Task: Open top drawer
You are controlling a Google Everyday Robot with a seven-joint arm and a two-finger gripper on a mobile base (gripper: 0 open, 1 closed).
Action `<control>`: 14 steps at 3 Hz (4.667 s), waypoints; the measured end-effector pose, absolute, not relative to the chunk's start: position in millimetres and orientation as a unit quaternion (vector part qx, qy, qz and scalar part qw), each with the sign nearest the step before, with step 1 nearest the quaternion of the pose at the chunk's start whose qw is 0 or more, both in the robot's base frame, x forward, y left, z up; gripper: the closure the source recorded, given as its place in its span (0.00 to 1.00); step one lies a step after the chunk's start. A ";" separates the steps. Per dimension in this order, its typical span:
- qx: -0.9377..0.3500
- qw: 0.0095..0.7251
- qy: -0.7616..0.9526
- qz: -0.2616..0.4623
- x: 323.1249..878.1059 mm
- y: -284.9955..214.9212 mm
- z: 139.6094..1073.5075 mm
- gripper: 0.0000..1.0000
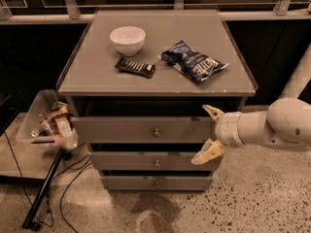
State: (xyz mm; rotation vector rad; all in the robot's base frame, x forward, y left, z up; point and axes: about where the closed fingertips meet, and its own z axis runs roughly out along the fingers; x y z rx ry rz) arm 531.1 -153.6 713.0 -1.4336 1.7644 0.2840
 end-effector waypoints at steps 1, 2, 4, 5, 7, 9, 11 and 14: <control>-0.576 0.417 0.693 0.117 538.9 -147.6 707.1 0.00; -0.600 0.416 0.672 0.123 560.7 -148.3 691.9 0.00; -0.621 0.421 0.651 0.112 604.4 -158.1 677.0 0.00; -0.638 0.409 0.642 0.118 604.6 -141.9 667.3 0.00; -0.650 0.389 0.639 0.133 598.8 -126.0 644.6 0.00; -0.650 0.389 0.639 0.133 598.8 -125.9 644.6 0.42; -0.650 0.389 0.639 0.133 598.8 -125.9 644.7 0.88; -0.643 0.405 0.637 0.128 589.9 -123.8 664.7 1.00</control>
Offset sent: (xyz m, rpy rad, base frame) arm 0.0664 -0.0028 -0.0361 -0.0062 -0.0526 0.1587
